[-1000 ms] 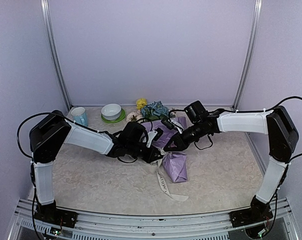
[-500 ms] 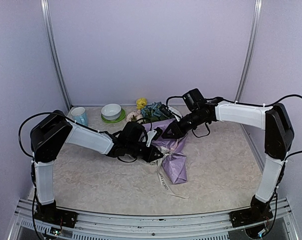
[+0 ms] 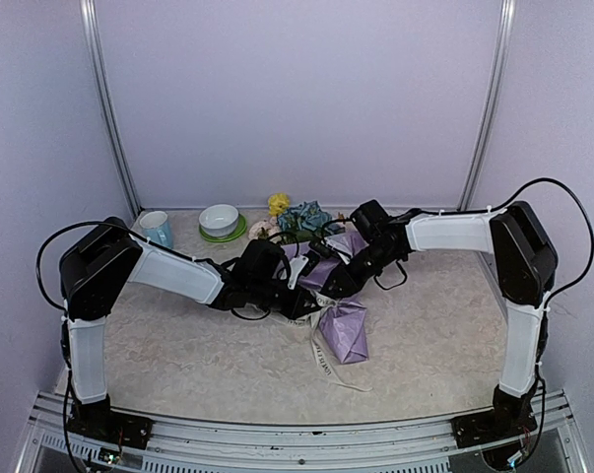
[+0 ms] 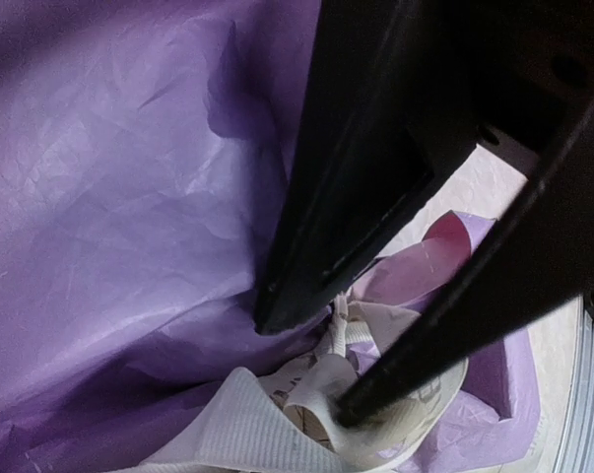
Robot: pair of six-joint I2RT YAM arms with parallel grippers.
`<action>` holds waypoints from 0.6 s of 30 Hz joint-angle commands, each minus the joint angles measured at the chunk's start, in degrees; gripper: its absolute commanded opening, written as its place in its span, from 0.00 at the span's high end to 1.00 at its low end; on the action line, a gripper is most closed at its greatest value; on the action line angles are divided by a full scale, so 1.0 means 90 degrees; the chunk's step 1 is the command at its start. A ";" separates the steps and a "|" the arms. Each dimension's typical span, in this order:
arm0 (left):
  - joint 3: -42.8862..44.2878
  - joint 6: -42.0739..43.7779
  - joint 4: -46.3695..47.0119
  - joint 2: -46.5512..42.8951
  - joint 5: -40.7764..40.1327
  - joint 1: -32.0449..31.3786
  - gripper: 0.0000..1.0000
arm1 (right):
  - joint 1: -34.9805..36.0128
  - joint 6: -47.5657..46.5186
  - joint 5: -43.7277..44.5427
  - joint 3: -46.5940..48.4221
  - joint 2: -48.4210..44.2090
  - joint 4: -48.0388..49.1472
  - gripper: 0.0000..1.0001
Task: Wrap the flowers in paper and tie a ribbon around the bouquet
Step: Cross the half-tied ribbon over the folded bouquet.
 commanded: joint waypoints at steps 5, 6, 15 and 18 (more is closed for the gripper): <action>-0.0001 -0.0015 0.0180 0.0099 0.0109 0.0051 1.00 | -0.0008 -0.0166 -0.0775 -0.0434 -0.0347 0.0205 0.71; -0.0001 -0.0013 0.0181 0.0102 0.0129 0.0051 1.00 | -0.0008 -0.0139 -0.0775 -0.0447 -0.0333 0.0233 0.70; -0.0003 -0.0010 0.0231 0.0106 0.0156 0.0051 1.00 | 0.0012 0.0010 -0.0700 -0.0441 -0.0171 0.0352 0.86; -0.0030 -0.0007 0.0236 0.0078 0.0155 0.0051 1.00 | 0.0012 0.0095 -0.0612 -0.0467 -0.0220 0.0475 0.98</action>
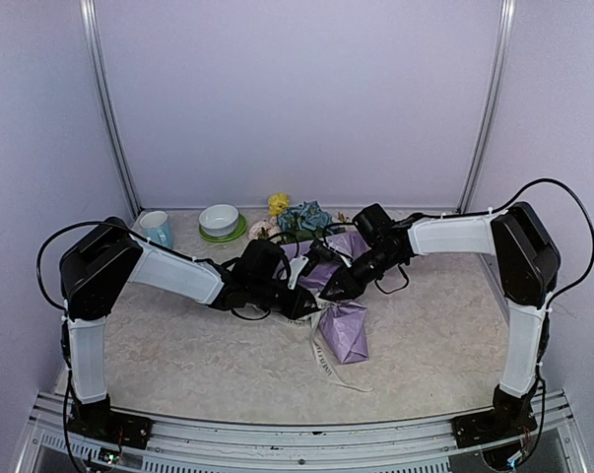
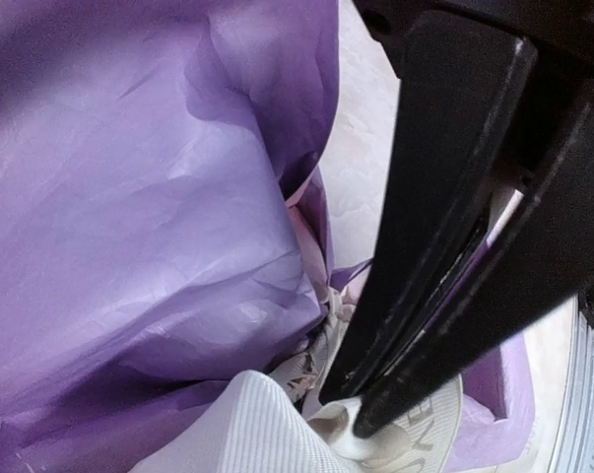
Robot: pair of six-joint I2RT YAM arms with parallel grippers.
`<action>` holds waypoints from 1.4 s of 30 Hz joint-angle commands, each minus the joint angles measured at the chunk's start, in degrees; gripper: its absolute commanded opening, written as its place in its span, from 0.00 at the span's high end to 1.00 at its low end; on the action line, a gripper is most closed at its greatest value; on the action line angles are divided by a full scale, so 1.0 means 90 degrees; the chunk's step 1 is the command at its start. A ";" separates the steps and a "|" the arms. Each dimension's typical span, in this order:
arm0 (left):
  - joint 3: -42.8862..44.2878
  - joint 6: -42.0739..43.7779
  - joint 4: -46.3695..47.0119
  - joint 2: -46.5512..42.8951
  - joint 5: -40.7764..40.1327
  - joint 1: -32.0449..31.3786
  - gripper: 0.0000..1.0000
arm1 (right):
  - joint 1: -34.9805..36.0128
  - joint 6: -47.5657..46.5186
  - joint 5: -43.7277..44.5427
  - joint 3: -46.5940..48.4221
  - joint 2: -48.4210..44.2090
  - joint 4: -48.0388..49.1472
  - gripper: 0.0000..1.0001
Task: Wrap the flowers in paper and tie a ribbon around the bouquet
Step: Cross the half-tied ribbon over the folded bouquet, then tie the half-tied ribbon around the folded bouquet.
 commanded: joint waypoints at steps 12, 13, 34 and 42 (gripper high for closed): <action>-0.0600 0.0239 0.0402 -0.0569 -0.0286 0.0044 0.62 | 0.0022 0.0266 0.0963 -0.0178 -0.0491 0.0225 1.00; -0.0702 0.0299 0.0444 -0.0699 -0.0312 0.0042 0.57 | 0.0022 0.0273 0.1036 -0.0206 -0.0518 0.0246 1.00; -0.1205 0.0183 -0.0851 -0.1198 -0.1599 0.0871 0.41 | 0.0022 0.0317 0.1260 -0.0300 -0.0620 0.0205 1.00; -0.1029 0.0183 -0.0419 -0.0637 -0.0987 0.0922 0.42 | 0.0024 0.0323 0.1249 -0.0277 -0.0674 0.0176 1.00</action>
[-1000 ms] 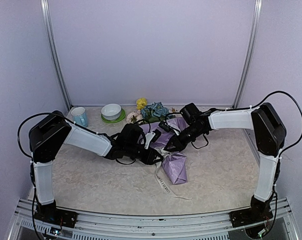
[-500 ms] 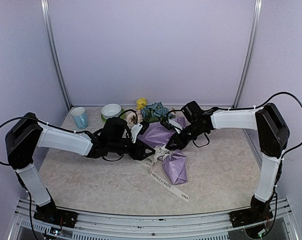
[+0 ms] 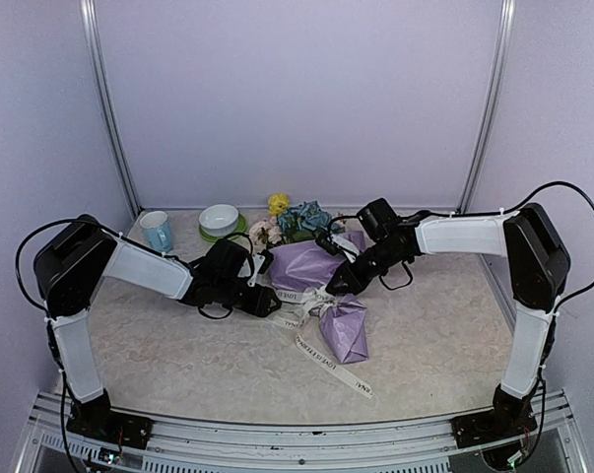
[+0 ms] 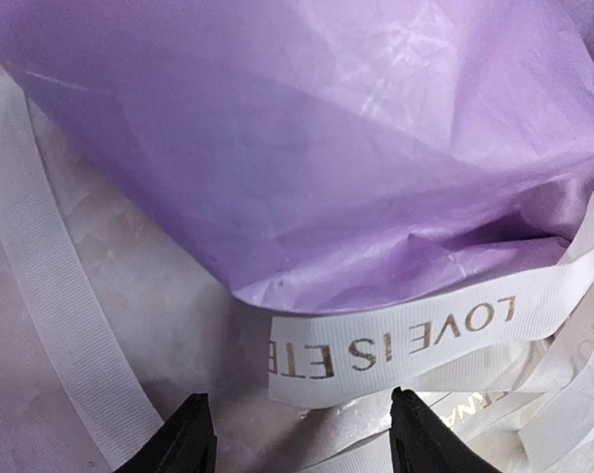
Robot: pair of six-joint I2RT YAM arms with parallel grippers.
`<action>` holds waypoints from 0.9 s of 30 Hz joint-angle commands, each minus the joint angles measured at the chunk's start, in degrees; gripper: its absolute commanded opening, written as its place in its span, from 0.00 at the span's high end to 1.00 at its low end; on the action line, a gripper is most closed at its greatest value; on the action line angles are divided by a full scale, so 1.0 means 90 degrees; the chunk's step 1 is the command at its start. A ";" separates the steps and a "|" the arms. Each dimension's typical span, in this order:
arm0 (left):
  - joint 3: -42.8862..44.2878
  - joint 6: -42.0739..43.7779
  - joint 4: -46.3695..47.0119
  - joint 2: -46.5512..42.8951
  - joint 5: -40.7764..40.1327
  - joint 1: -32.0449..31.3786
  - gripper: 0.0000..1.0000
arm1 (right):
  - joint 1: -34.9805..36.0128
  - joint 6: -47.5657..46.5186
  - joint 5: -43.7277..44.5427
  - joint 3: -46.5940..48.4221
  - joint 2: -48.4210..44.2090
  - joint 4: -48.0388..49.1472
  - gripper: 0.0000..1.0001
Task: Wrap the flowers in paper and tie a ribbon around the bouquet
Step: Tie the half-tied ribbon around the folded bouquet.
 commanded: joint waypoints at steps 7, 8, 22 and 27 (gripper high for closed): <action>0.0419 0.0016 0.0233 0.0454 0.0250 -0.0078 0.55 | 0.0022 0.0062 -0.0010 -0.0122 -0.0288 -0.0022 1.00; 0.0458 0.0038 0.0218 0.0482 0.0215 -0.0093 0.59 | 0.0022 0.0068 -0.0015 -0.0127 -0.0293 -0.0024 1.00; -0.0138 -0.0233 0.0601 -0.0238 -0.0120 -0.0168 1.00 | -0.0067 0.0499 0.0674 -0.0536 -0.0829 0.0212 1.00; -0.0436 -0.0363 0.0480 -0.0574 -0.0306 -0.0192 1.00 | -0.0275 0.0704 0.0965 -0.0947 -0.1039 0.0252 1.00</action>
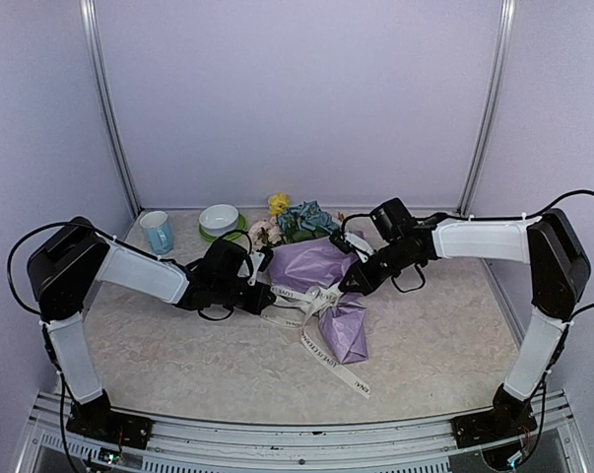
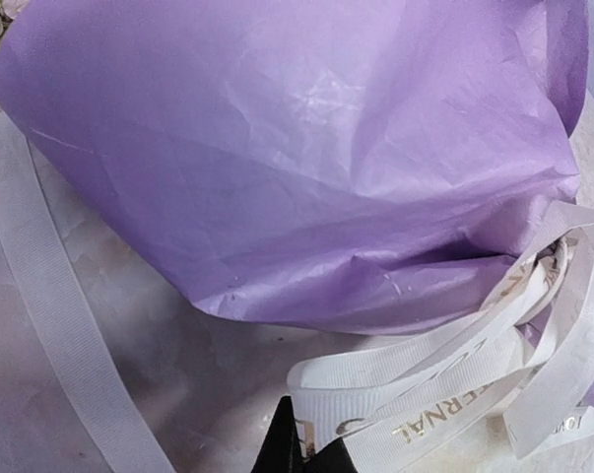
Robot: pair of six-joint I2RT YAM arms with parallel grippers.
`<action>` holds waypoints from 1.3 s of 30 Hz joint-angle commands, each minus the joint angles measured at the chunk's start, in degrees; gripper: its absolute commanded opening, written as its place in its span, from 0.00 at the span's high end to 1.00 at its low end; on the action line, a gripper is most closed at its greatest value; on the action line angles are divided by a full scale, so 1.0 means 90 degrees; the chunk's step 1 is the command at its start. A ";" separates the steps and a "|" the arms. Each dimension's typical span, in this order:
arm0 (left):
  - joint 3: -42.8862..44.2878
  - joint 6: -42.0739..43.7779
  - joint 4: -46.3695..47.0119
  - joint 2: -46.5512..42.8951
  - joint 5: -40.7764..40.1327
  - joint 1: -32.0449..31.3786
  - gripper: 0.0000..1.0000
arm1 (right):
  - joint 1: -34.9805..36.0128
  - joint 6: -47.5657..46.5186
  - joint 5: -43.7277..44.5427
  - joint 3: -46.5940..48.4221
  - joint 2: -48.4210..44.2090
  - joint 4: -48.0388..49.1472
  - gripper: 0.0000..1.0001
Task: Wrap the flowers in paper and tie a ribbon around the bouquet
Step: Tie the half-tied ribbon around the folded bouquet.
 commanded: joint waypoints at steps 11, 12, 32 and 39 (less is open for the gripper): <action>-0.0664 -0.0473 -0.0319 -0.0772 -0.0503 -0.0117 1.00 | -0.0835 0.0536 0.0499 -0.1313 -0.0922 0.0399 1.00; -0.0711 -0.0501 -0.0325 -0.0808 -0.0514 -0.0131 1.00 | -0.0896 0.0523 0.0511 -0.1417 -0.0940 0.0418 1.00; -0.0947 -0.0019 -0.0661 -0.1841 -0.0867 -0.0307 1.00 | -0.1552 0.0543 0.0459 -0.2238 -0.0633 0.0845 1.00; -0.1296 -0.0577 -0.0405 -0.1136 -0.0584 0.0005 1.00 | -0.1713 0.0641 0.0546 -0.2379 -0.0588 0.0832 1.00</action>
